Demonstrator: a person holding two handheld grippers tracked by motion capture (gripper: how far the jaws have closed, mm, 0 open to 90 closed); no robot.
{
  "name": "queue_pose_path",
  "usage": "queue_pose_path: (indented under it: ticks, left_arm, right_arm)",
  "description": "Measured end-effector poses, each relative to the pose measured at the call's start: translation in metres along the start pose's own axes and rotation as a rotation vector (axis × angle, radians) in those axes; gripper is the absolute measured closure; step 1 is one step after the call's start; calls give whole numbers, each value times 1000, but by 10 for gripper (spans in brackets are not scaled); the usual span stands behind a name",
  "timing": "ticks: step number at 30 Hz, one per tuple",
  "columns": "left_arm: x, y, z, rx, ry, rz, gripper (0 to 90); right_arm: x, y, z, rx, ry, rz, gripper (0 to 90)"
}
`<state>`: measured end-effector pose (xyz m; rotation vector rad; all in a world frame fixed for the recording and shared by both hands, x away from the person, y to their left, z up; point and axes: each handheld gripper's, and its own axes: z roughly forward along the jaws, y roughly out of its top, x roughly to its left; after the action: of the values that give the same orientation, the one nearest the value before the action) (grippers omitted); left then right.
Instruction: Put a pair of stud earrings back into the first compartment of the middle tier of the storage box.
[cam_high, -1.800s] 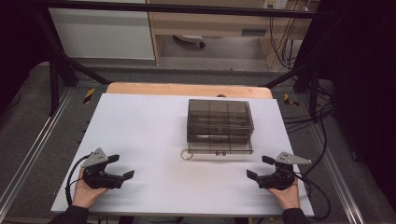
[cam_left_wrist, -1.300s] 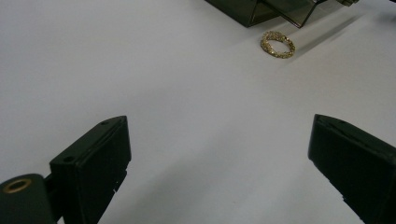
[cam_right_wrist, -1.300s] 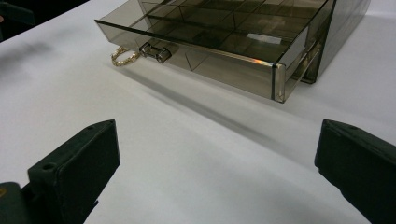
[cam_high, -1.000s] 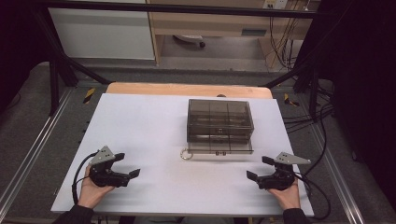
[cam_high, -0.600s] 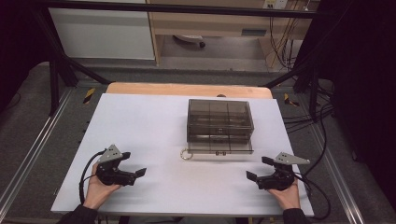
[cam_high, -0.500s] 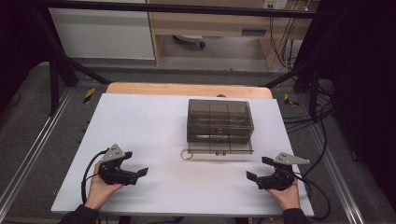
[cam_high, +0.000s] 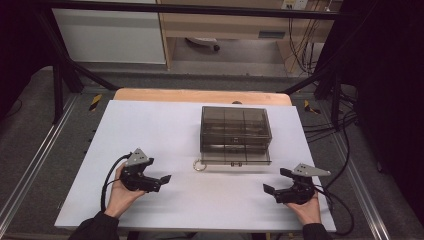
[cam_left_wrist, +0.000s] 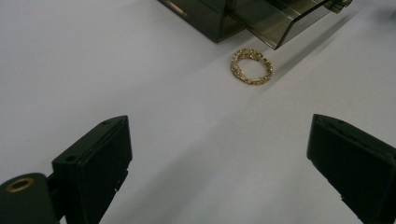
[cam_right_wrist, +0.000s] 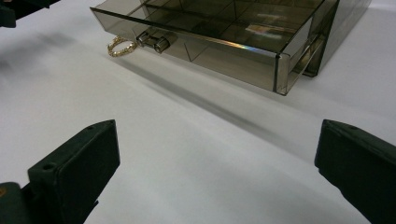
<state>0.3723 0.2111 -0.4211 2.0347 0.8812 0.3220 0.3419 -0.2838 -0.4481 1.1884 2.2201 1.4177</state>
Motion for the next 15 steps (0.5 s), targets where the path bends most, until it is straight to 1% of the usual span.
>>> queue_pose_path:
  ticks: [1,3,7,8,9,10,11,12,13,14,15]
  left_arm:
    - [0,0,0,0,0,0,65]
    - [-3,6,6,0,-7,4,66]
    - [-6,10,13,4,-4,11,68]
    - [-8,13,17,7,-8,12,70]
    - [-8,13,17,7,-8,12,71]
    - [-9,16,21,7,-8,14,72]
    - [-9,16,21,7,-8,14,75]
    - [-10,18,25,9,-9,14,79]
    - [-10,18,25,9,-9,14,82]
    - [-12,20,29,14,-4,15,84]
    - [-12,20,29,14,-4,15,85]
  right_arm:
    - [0,0,0,0,0,0,6]
    - [0,0,0,2,-1,-1,6]
    - [0,0,1,3,-1,-4,6]
    - [0,0,1,4,-1,-5,6]
    - [0,0,1,4,-1,-5,6]
    - [0,0,1,4,-1,-5,6]
    - [0,0,1,4,-1,-5,6]
    - [0,0,1,5,-1,-4,6]
    - [0,0,1,5,-1,-4,6]
    - [0,0,1,5,-1,-6,6]
    - [0,0,0,5,-1,-6,6]
